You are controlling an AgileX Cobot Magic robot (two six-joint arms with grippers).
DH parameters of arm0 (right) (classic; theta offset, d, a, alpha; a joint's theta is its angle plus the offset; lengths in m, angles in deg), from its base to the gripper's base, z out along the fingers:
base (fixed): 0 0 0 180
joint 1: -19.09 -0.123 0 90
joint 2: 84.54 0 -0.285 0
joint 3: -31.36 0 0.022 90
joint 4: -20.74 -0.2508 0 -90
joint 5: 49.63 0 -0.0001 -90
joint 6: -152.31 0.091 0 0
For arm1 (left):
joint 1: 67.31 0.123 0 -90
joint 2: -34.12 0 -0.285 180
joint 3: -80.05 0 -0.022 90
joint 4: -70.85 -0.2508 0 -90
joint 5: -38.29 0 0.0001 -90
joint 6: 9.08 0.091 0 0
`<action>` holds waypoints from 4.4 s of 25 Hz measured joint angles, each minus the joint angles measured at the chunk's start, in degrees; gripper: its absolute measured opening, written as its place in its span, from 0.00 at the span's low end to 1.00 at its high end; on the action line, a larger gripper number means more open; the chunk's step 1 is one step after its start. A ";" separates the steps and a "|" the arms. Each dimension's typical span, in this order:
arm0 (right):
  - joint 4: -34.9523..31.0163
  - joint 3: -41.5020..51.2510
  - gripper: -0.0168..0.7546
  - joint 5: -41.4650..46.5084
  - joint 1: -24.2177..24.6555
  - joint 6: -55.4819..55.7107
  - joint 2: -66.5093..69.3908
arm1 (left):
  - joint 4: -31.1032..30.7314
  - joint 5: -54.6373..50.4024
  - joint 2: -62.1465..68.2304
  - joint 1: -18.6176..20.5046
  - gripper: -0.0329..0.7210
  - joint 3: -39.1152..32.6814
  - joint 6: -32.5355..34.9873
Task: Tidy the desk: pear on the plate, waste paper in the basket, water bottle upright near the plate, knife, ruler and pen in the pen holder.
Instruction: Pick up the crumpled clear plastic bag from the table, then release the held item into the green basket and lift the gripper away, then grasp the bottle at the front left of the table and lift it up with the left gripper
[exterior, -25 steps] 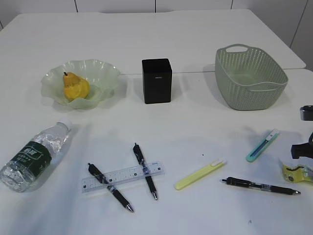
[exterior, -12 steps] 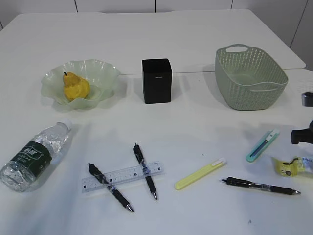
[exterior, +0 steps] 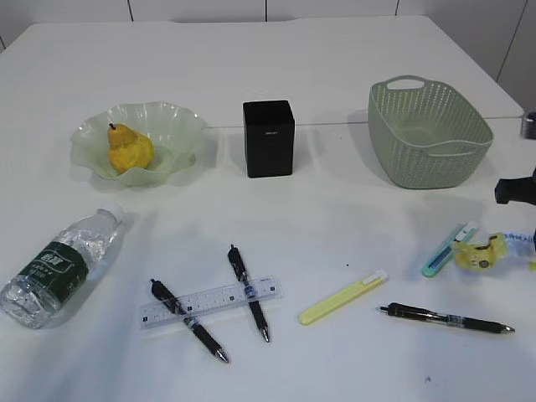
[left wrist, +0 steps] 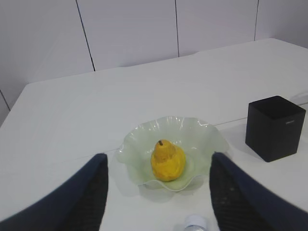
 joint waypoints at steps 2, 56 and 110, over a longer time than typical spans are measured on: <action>-1.58 -1.43 0.04 0.14 0.00 -1.48 -0.56 | 0.00 0.00 0.00 0.00 0.66 0.00 0.00; -1.52 -49.72 0.04 0.79 -2.91 -13.76 23.26 | 0.00 -1.31 0.00 0.00 0.66 0.00 0.00; -6.30 -58.63 0.49 20.47 -2.91 -12.68 3.88 | -4.87 -12.76 -5.28 0.00 0.66 1.18 0.00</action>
